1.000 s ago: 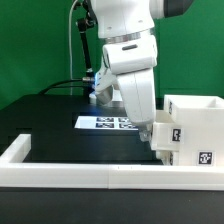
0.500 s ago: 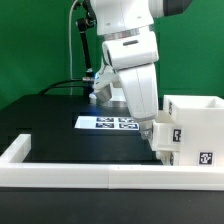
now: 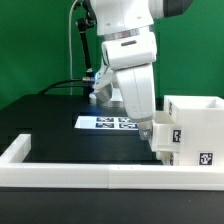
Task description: Assemble drawer
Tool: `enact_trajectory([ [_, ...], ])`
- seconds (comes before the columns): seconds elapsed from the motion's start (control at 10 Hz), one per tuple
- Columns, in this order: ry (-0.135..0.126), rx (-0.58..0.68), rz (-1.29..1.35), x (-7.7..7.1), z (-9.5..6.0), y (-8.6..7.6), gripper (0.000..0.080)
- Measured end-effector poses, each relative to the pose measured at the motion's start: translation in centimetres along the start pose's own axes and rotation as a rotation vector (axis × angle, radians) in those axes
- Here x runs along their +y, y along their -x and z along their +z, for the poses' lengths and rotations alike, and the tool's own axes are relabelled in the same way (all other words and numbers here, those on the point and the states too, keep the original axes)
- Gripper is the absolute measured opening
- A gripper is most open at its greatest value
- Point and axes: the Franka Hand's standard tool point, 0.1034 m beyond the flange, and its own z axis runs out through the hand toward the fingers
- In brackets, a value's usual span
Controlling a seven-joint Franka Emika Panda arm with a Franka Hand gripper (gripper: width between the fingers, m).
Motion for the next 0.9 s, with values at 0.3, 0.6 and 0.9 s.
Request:
enact_trajectory([
  [0.3, 0.001, 0.001, -0.018, 0.2, -0.2, 0.1, 0.0649],
  [0.6, 0.005, 0.001, -0.022, 0.6, -0.2, -0.2, 0.0649],
  [0.9, 0.035, -0.054, -0.011, 0.6, -0.6, -1.0, 0.0649],
])
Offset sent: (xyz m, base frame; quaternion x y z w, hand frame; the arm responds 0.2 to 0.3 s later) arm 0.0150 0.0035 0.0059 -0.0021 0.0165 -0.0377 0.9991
